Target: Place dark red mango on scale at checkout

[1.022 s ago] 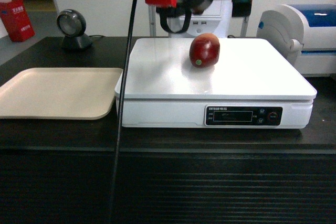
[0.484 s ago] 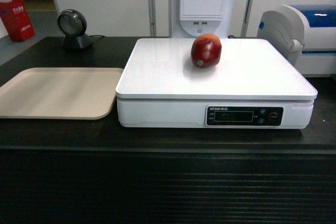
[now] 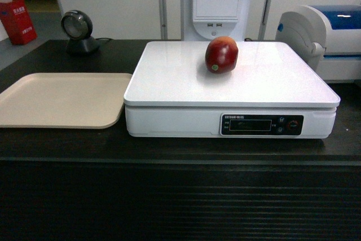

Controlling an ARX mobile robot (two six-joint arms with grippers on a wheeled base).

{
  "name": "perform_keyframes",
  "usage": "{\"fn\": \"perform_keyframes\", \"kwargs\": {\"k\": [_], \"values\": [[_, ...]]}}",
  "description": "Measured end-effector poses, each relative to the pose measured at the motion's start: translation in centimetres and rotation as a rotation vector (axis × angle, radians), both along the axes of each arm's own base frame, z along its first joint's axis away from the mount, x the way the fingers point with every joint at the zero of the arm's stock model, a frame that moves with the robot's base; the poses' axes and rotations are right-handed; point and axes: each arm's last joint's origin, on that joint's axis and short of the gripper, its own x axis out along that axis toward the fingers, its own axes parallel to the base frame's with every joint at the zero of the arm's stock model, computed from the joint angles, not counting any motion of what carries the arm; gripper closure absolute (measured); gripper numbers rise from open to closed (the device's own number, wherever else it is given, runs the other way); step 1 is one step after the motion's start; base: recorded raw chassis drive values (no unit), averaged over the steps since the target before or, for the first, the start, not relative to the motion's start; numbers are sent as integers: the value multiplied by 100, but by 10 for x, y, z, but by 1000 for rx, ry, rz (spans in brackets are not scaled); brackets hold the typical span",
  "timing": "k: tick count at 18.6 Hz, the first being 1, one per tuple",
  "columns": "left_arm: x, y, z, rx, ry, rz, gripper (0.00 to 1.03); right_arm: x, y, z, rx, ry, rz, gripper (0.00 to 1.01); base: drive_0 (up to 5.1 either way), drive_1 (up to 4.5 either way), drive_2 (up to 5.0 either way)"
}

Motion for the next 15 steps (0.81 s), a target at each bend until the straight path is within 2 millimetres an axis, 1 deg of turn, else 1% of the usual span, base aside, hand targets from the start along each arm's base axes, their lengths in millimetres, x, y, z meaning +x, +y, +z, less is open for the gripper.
{"fn": "perform_keyframes", "kwargs": {"k": [2,4,7,8,11,12,13,15], "values": [[-23,-8,-29,-9,28,16,39,0,0,0,0,1,0,3,0,0,0],[-36,-20,-46,-7,22,-4,61,0,0,0,0,0,0,3,0,0,0],[-53,-30,-69,-9,33,7,95,0,0,0,0,0,0,3,0,0,0],[-58,-33,-74,-11,31,7,101,0,0,0,0,0,0,3,0,0,0],[-70,-40,-86,-11,28,2,101,0,0,0,0,0,0,3,0,0,0],[-73,-46,-90,-13,32,19,101,0,0,0,0,0,0,3,0,0,0],[-77,-50,-93,-13,31,-5,101,0,0,0,0,1,0,3,0,0,0],[-82,-50,-98,-13,32,4,101,0,0,0,0,0,0,3,0,0,0]]}}
